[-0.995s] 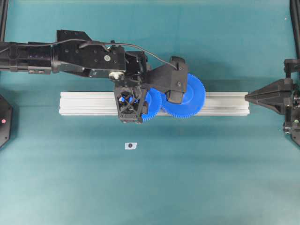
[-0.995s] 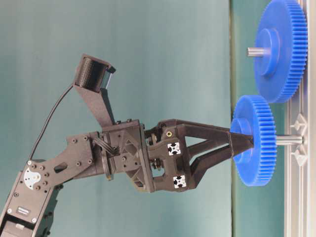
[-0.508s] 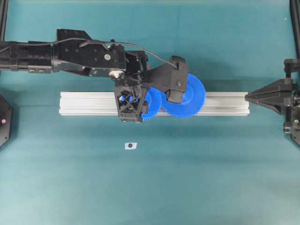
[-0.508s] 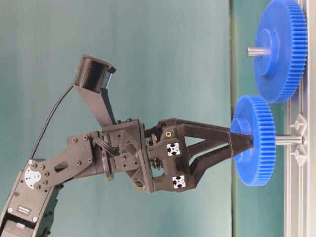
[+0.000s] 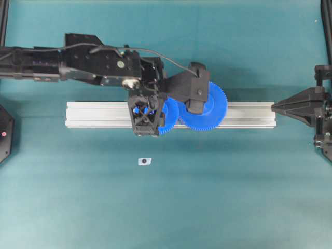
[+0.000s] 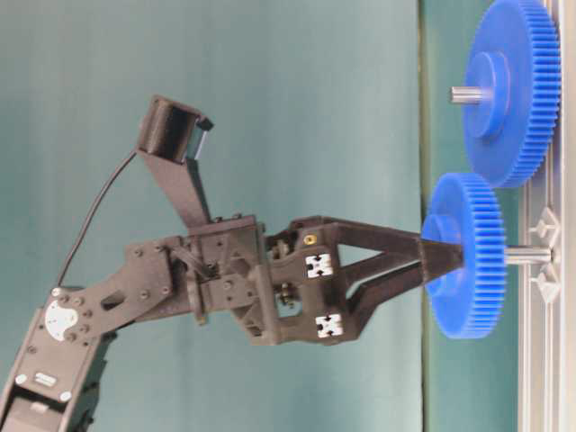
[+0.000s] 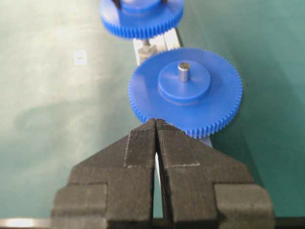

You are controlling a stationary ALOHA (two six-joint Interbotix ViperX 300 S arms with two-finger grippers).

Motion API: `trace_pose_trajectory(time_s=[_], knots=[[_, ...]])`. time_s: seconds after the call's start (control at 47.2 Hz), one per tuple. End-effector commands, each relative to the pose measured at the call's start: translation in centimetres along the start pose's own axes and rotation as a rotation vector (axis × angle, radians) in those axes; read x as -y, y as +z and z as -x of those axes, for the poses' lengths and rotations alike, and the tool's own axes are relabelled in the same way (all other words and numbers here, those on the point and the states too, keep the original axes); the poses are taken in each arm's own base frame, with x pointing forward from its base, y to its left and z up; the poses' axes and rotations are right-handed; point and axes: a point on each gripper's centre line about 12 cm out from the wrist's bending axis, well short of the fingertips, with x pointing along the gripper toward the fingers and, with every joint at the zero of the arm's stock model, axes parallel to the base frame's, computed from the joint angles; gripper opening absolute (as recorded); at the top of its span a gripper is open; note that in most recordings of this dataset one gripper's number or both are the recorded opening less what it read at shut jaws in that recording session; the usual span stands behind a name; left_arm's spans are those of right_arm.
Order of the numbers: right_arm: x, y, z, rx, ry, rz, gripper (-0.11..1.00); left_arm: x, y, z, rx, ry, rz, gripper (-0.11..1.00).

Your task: Find the location of the shaft and insert the small gear.

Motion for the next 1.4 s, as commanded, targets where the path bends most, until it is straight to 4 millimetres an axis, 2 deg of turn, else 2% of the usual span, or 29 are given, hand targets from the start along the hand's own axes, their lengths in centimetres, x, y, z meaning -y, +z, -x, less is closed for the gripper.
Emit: trace_pose_trajectory(time_s=[0.0,0.339,0.466,0.508,0.889,1.186,1.376], knots=[[0.0,0.6,-0.1,0.014,-0.001,-0.010,0.00,-0.6,0.4,1.0,0.027,0.015,0.012,0.64],[0.0,0.6,-0.1,0.014,-0.001,-0.010,0.00,-0.7,0.8,1.8,0.049,0.020,0.021,0.65],[0.0,0.6,-0.1,0.013,-0.001,-0.010,0.00,-0.8,1.0,1.9,0.056,0.020,0.039,0.87],[0.0,0.7,-0.1,0.016,-0.001,-0.012,0.00,-0.8,1.0,2.0,0.057,0.022,0.044,0.91],[0.0,0.7,-0.1,0.016,-0.001,-0.013,0.00,-0.3,1.9,3.4,0.066,0.018,0.034,0.90],[0.0,0.7,-0.1,0.016,-0.001,-0.012,0.00,0.0,1.9,4.5,0.057,0.015,0.034,0.90],[0.0,0.6,-0.1,0.014,-0.001,-0.013,0.00,0.5,2.1,5.9,0.089,0.017,0.027,0.90]])
